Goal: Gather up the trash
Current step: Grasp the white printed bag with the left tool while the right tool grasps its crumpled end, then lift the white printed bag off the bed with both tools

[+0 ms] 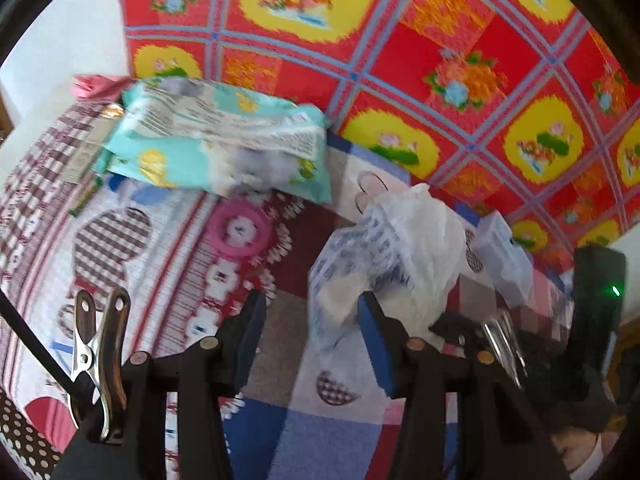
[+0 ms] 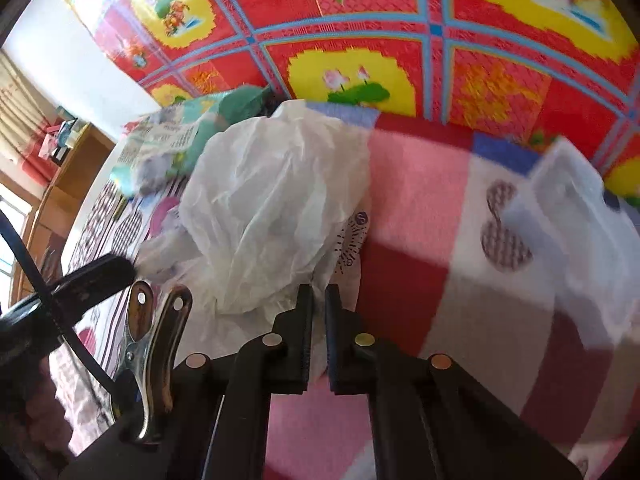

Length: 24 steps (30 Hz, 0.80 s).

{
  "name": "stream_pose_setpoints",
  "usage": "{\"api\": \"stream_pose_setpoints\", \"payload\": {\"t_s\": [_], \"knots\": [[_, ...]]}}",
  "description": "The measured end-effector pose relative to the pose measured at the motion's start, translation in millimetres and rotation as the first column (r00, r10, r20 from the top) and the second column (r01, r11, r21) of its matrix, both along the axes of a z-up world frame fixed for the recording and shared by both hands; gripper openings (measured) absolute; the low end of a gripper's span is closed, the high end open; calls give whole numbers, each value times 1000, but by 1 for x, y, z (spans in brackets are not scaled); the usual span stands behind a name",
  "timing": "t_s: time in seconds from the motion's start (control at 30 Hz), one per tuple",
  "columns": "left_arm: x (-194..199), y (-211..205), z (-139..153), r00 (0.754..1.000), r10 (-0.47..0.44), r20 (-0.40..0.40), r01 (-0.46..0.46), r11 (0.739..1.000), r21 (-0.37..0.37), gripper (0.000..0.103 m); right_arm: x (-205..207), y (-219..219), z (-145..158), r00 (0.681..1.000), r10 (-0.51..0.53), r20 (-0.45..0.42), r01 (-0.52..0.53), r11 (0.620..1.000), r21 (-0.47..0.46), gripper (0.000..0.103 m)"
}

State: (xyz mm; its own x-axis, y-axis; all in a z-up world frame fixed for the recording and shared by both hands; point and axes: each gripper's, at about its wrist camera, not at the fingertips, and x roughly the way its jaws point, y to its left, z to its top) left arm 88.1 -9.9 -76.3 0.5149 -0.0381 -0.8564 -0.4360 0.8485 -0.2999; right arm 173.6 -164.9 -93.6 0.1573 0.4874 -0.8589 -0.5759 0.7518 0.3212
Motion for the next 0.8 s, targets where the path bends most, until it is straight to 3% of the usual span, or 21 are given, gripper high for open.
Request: {"api": "stream_pose_setpoints", "payload": {"t_s": [0.27, 0.3, 0.4, 0.43, 0.63, 0.8], "knots": [[15, -30, -23, 993, -103, -64, 99, 994, -56, 50, -34, -29, 3, 997, -19, -75, 23, 999, 46, 9], [16, -32, -24, 991, -113, -70, 109, 993, -52, 50, -35, -33, 5, 996, -23, -83, 29, 997, 65, 12], [18, -37, -28, 988, -128, -88, 125, 991, -39, 50, -35, -42, 16, 998, -61, -21, 63, 994, 84, 36], [19, -38, -30, 987, -128, -93, 125, 991, -37, 50, -34, -46, 19, 997, -71, -5, 71, 993, 94, 38], [20, -38, -31, 989, -127, -79, 125, 992, -29, 50, -7, -47, 12, 993, -118, 0, 117, 986, 117, 40], [20, -38, -30, 988, -142, -67, 140, 990, -32, 50, 6, -33, -7, 989, -132, -61, 139, 982, 126, 40]]}}
